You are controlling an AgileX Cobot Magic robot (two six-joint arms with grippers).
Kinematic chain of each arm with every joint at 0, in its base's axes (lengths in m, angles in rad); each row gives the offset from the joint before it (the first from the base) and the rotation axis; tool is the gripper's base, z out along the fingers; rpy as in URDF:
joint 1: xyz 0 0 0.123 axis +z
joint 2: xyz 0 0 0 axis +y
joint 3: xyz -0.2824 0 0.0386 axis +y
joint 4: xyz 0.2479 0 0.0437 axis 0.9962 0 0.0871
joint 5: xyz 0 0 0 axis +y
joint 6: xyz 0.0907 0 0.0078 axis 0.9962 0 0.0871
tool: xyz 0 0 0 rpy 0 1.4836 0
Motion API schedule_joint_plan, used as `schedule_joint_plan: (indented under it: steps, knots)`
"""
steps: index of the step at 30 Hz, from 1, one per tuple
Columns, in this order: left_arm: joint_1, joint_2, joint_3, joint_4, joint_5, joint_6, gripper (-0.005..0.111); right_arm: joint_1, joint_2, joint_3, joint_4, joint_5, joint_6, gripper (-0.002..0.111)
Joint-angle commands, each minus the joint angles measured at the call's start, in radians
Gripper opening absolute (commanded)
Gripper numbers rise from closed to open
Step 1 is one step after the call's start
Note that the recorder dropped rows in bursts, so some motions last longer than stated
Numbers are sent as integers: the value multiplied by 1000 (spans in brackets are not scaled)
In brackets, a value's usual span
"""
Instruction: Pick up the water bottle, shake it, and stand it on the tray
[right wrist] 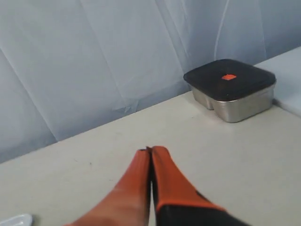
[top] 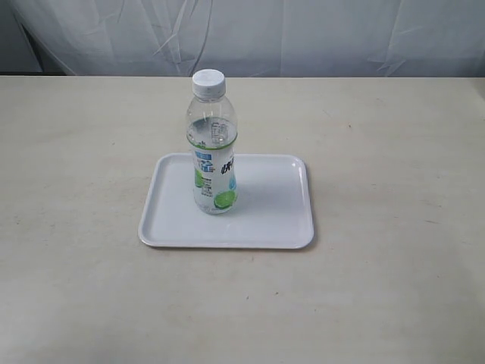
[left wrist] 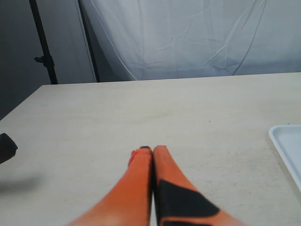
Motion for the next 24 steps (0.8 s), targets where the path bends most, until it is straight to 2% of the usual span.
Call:
schedule_joint_plan:
  steps: [1, 7, 10, 24]
  knots:
    - [0, -5, 2, 0, -5, -4, 0, -4, -7, 2, 71, 0, -295, 3]
    - [0, -5, 2, 0, -5, -4, 0, -4, -7, 36, 153, 42, -513, 3]
    - [0, -5, 2, 0, -5, -4, 0, -4, -7, 96, 154, 61, -513, 3]
    - [0, -5, 2, 0, -5, -4, 0, -4, -7, 96, 178, 76, -513, 3]
